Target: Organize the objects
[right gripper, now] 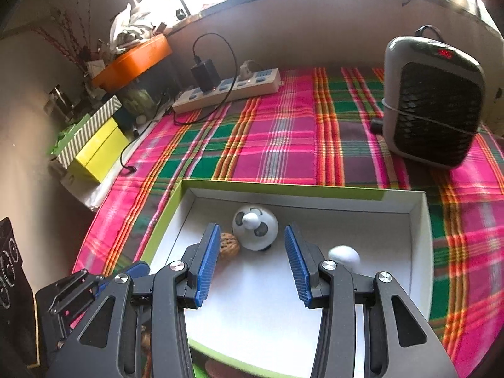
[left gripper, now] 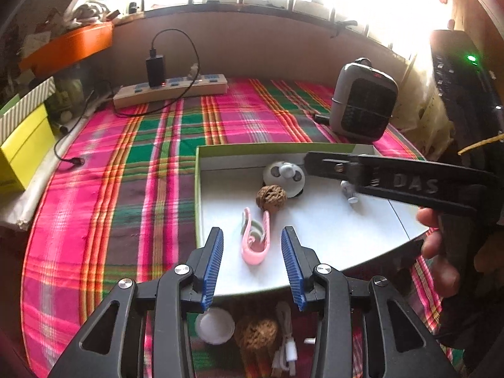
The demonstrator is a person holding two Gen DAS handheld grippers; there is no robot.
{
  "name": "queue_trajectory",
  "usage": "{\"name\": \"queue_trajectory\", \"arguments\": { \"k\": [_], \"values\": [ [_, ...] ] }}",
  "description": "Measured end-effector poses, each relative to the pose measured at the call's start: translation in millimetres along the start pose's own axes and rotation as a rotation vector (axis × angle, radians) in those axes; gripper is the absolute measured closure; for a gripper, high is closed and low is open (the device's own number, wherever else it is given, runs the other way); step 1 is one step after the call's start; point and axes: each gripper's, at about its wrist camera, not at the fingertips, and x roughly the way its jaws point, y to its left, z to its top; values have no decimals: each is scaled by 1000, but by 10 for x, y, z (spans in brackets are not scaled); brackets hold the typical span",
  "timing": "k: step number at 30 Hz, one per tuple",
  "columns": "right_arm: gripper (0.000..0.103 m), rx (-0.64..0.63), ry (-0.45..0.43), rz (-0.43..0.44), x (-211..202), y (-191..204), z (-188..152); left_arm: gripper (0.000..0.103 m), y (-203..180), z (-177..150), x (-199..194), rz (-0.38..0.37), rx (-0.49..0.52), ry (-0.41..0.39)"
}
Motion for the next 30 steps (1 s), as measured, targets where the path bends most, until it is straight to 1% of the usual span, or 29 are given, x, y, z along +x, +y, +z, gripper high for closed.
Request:
{"name": "queue_trajectory", "arguments": {
  "k": [6,9,12,17,22,26,30],
  "values": [
    [59,12,-29,4,-210,16,-125,67,81,-103,-191,11,-32,-25],
    [59,24,-55,12,-342,17,-209,66,135,-154,-270,16,-50,-34],
    [59,29,-82,2,-466,17,-300,66,205,-224,-353,21,-74,-42],
    [58,21,-117,-36,-633,2,-460,64,308,-336,-476,15,-98,-58],
    [58,8,-140,-79,-770,-31,-620,64,430,-440,-543,8,-142,-61],
    [53,11,-158,-112,-863,-70,-763,63,484,-523,-564,-12,-157,-58],
    [53,11,-162,-150,-928,-134,-914,63,515,-611,-556,-31,-170,-52]
  ]
}}
